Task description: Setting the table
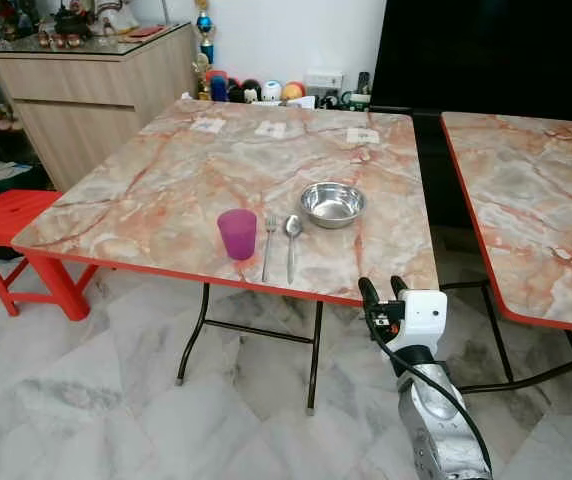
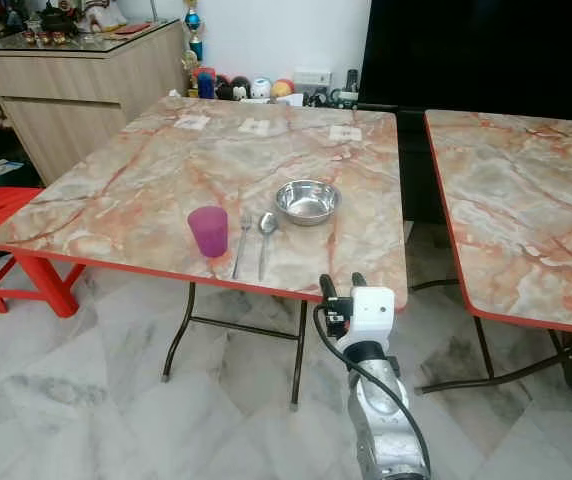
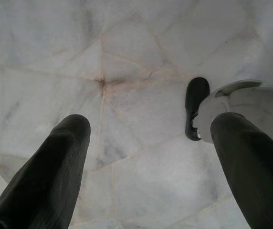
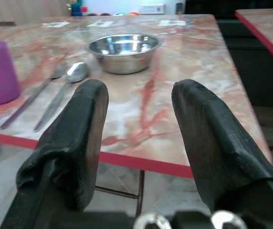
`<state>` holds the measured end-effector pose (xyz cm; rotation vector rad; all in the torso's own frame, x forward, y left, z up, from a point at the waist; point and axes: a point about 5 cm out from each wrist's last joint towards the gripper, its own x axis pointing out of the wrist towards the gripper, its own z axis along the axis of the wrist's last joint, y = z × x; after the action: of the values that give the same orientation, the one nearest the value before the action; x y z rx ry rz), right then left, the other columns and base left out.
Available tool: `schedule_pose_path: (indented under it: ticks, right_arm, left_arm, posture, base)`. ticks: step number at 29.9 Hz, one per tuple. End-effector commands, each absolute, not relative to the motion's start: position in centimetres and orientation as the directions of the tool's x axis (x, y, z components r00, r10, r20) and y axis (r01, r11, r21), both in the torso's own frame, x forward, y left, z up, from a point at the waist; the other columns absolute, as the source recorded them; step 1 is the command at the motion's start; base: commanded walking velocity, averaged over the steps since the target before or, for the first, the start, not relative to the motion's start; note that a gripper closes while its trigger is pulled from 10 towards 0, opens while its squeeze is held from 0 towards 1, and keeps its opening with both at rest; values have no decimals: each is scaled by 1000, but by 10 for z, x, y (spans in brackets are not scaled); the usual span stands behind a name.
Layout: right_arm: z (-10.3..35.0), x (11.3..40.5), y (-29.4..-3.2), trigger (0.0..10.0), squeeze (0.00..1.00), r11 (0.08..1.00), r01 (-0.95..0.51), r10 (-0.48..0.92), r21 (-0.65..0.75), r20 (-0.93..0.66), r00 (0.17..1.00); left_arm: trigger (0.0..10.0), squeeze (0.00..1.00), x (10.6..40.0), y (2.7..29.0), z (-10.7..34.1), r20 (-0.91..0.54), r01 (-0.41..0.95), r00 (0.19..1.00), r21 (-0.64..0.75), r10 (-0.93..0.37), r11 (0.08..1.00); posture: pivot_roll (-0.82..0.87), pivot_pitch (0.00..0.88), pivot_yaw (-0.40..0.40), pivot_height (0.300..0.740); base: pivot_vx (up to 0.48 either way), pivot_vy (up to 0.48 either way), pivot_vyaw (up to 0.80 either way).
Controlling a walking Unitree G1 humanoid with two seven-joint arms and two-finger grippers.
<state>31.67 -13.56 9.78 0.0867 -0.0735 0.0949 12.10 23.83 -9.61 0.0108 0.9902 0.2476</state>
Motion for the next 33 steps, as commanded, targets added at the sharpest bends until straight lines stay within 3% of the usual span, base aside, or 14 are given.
schedule_pose_path:
  ticks: [1, 6, 13, 33]
  right_arm:
    - [100, 317, -135, 10000, 0, 991, -103, 96, 87, 86, 992]
    - [100, 317, -133, 10000, 0, 990, -121, 115, 76, 86, 990]
    - [102, 317, -130, 10000, 0, 989, -138, 132, 57, 101, 986]
    - [101, 319, -135, 10000, 0, 991, -91, 82, 95, 92, 992]
  left_arm:
    - [10000, 0, 118, 239, -97, -835, -201, 508, 125, 213, 972]
    - [10000, 0, 118, 239, -97, -834, -203, 509, 124, 212, 971]
    - [10000, 0, 118, 239, -97, -834, -204, 509, 123, 212, 971]
    - [10000, 0, 118, 239, -97, -835, -205, 509, 119, 210, 971]
  posture:
    - [29, 49, 2, 740]
    - [30, 48, 1, 740]
    - [31, 49, -1, 740]
    - [32, 51, -2, 740]
  base:
    - [0, 0, 0]
    - [205, 0, 0]
    - [276, 0, 717]
    - [281, 0, 0]
